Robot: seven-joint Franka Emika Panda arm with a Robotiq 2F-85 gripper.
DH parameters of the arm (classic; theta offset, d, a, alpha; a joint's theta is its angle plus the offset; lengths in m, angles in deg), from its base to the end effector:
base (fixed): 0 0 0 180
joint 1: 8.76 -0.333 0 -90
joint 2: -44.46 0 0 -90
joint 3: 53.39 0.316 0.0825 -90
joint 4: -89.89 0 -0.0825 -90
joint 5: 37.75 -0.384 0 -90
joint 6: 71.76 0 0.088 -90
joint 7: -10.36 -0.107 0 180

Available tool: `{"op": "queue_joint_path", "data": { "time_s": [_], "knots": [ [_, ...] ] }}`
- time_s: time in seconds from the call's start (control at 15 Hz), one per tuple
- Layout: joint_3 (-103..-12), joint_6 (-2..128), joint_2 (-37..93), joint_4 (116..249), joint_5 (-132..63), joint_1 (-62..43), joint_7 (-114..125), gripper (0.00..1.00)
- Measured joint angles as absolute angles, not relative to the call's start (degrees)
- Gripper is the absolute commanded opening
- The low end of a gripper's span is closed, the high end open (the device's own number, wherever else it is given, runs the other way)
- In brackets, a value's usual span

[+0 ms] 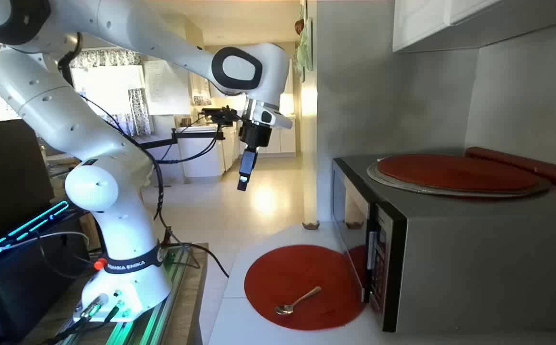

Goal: Open the microwave

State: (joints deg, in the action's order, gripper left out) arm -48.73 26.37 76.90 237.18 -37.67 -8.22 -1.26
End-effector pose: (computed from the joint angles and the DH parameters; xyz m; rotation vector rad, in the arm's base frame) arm 0.3360 0.0240 0.4290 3.0198 -0.2263 -0.4346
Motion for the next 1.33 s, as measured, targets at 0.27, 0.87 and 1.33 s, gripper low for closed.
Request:
{"op": "queue_joint_path", "data": {
  "time_s": [0.27,0.87,1.33],
  "knots": [
    [-48.73,26.37,76.9,237.18,-37.67,-8.22,-1.26,1.0],
    [-49.41,33.49,73.06,236.63,-35.45,-7.85,0.95,1.0],
    [-52.72,46.53,61.84,230.25,-32.8,-6.16,3.55,1.0]
  ]
}}
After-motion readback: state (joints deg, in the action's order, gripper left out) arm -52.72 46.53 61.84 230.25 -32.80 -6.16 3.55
